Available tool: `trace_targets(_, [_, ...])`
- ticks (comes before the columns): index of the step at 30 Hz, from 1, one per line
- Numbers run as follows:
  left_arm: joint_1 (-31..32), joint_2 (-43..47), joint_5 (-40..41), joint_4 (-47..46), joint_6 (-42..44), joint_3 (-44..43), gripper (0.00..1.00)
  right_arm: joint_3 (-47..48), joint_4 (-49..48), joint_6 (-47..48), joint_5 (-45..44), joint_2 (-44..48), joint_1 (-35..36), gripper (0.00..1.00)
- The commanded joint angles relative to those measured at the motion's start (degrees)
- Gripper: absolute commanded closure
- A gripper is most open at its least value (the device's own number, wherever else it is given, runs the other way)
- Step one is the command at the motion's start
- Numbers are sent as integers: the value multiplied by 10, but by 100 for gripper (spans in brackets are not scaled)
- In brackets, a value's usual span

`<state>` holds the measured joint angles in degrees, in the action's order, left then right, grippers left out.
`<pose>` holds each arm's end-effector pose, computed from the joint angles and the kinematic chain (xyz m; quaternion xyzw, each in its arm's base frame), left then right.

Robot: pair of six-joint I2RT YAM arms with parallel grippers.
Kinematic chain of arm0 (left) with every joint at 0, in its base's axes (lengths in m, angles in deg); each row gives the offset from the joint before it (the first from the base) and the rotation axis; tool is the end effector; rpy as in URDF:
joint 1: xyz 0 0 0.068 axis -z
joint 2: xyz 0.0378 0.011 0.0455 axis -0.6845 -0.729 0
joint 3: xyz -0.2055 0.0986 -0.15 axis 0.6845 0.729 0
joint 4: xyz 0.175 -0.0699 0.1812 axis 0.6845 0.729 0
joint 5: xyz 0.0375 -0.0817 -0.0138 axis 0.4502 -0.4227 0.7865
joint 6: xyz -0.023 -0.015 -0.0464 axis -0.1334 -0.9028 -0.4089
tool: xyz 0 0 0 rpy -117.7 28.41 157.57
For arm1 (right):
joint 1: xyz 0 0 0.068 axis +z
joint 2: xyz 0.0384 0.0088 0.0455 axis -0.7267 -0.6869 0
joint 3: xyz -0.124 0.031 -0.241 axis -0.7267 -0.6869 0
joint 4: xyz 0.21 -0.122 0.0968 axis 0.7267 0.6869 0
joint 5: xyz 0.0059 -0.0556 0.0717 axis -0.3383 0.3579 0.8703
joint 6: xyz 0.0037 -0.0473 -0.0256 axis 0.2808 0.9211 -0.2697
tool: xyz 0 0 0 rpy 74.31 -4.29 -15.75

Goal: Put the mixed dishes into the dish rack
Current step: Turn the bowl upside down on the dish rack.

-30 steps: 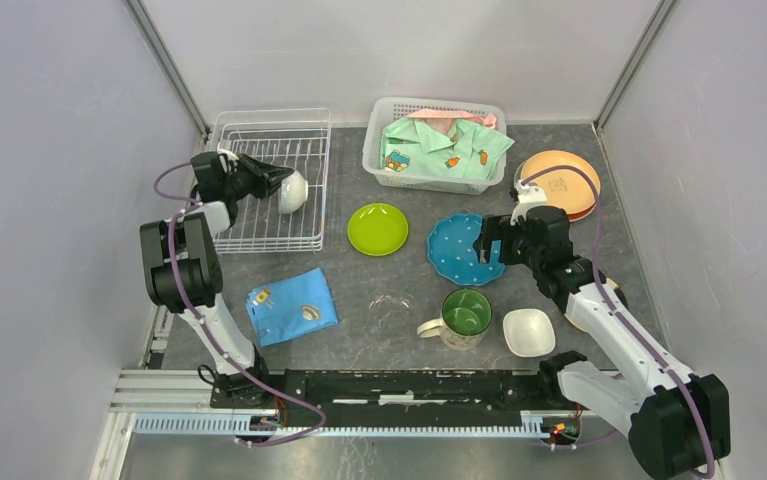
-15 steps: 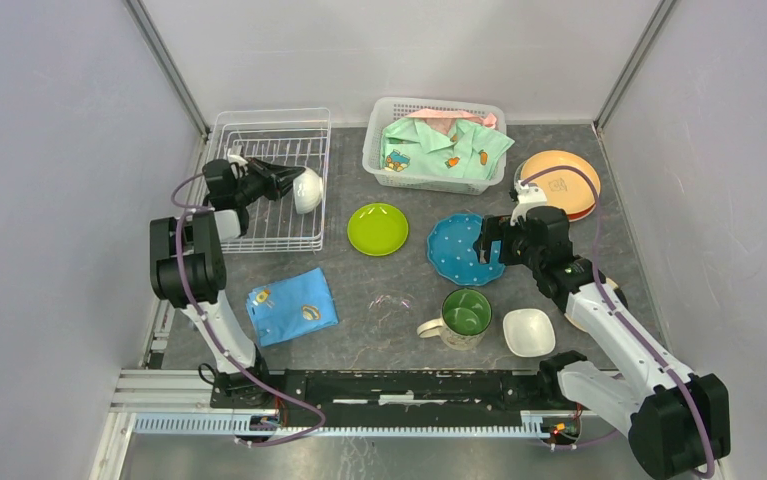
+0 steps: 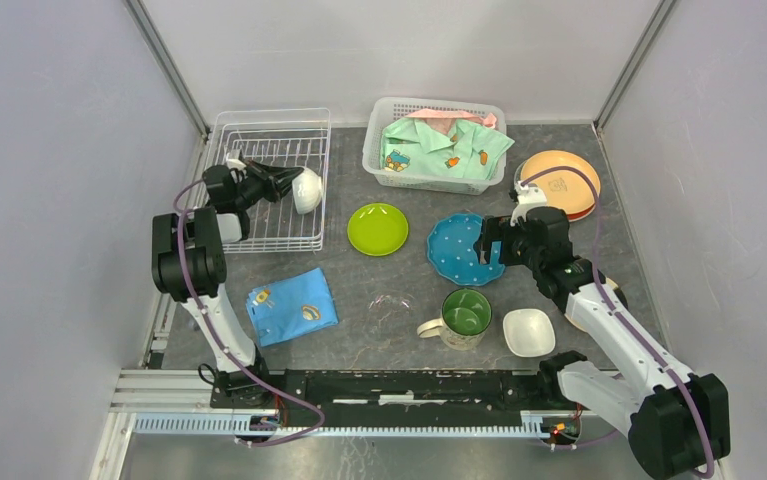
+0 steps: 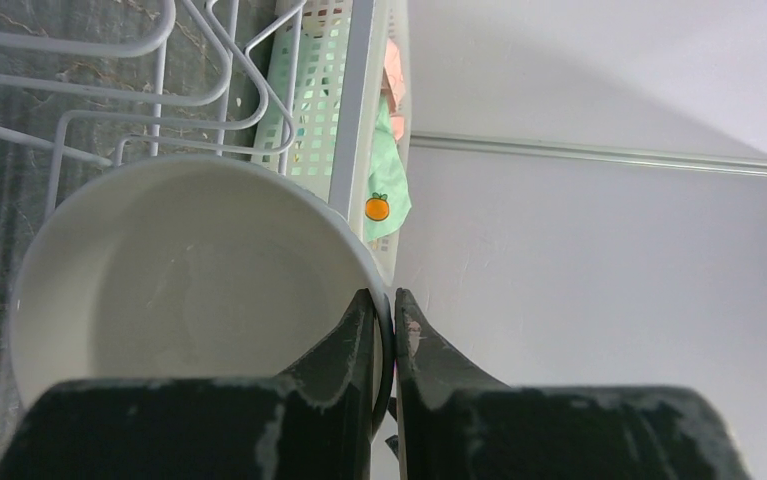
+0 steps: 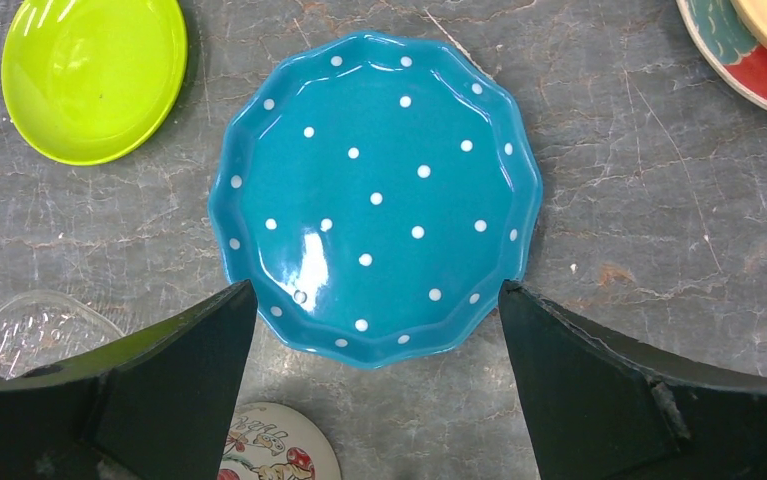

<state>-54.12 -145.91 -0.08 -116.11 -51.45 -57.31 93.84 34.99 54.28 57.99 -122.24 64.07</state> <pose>0.3951 0.0491 0.1706 -0.3128 0.6805 -0.5897 0.3021 0.2054 0.0654 0.2465 -0.0250 0.8821 0.1396 0.4493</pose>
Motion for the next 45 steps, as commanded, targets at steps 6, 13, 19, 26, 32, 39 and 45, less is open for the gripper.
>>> trace_targets(6, [-9, -24, -16, -95, -63, 18, 94, -1, -20, 7, -8, -6, -4, 2])
trace_targets(13, [-22, -40, -21, -162, -116, 20, 97, -1, -21, 7, -8, -9, -3, 2])
trace_targets(19, [-30, -43, -20, -158, -109, 24, 91, -2, -21, 9, -8, -8, -4, 2])
trace_targets(26, [-36, -55, -19, -174, -113, 32, 95, -1, -19, 11, -8, -7, -5, 2])
trace_targets(32, [-41, -65, -18, -176, -112, 34, 91, -1, -17, 10, -8, -7, -5, 2])
trace_targets(39, [-46, -67, -16, -159, -95, 33, 89, 0, -15, 12, -8, -6, -5, 2])
trace_targets(45, [-50, -66, -14, -135, -75, 28, 83, 1, -15, 13, -8, -6, -5, 2])
